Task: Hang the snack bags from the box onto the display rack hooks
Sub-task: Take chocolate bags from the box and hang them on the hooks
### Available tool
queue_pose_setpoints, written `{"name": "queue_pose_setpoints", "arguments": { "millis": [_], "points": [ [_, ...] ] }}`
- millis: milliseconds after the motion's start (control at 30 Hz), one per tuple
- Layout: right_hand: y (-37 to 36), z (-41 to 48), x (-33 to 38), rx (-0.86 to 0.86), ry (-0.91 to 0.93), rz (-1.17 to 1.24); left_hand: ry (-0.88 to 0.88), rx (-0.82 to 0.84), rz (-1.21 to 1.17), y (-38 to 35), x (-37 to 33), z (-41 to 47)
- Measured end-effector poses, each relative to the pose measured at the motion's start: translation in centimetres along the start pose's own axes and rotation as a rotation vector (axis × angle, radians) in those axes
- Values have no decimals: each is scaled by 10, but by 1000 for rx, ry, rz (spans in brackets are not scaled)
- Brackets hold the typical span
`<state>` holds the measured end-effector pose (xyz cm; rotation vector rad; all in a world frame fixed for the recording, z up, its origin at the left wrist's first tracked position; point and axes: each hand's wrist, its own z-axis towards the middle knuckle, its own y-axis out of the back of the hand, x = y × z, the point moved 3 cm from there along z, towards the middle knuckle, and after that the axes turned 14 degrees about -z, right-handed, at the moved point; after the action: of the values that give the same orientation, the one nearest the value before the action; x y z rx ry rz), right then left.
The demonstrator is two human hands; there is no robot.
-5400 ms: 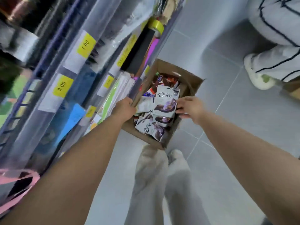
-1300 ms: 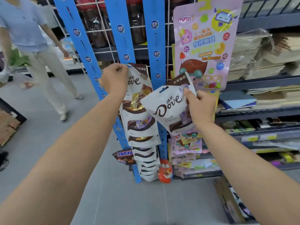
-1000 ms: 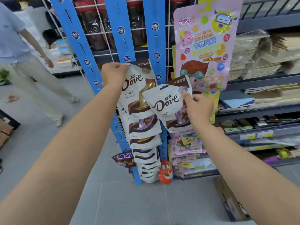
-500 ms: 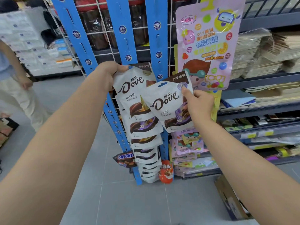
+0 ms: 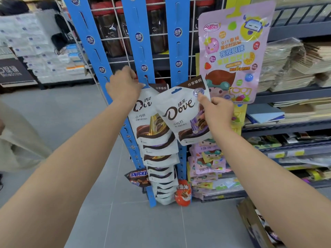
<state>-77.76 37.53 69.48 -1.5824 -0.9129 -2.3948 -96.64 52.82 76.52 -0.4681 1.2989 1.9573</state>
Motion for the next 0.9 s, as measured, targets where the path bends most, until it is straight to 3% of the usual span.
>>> {"name": "queue_pose_setpoints", "arguments": {
  "millis": [67, 133, 200, 267, 567, 900],
  "points": [
    [0, 0, 8, -6, -20, 6, -163, -32, -145, 6, -5, -5],
    [-4, 0, 17, 2, -39, 13, -323, 92, -275, 8, -19, -17],
    [-10, -1, 29, 31, -44, 31, -415, 191, -209, 7, -33, -28],
    [-16, -2, 43, 62, -26, 66, -386, 160, -101, 6, -37, -28],
    [-36, 8, 85, 378, 119, -3, -156, -98, -315, 33, -39, 2],
    [-39, 27, 94, 367, 136, -82, -94, -154, -337, 31, -45, 26]
  ]
}}
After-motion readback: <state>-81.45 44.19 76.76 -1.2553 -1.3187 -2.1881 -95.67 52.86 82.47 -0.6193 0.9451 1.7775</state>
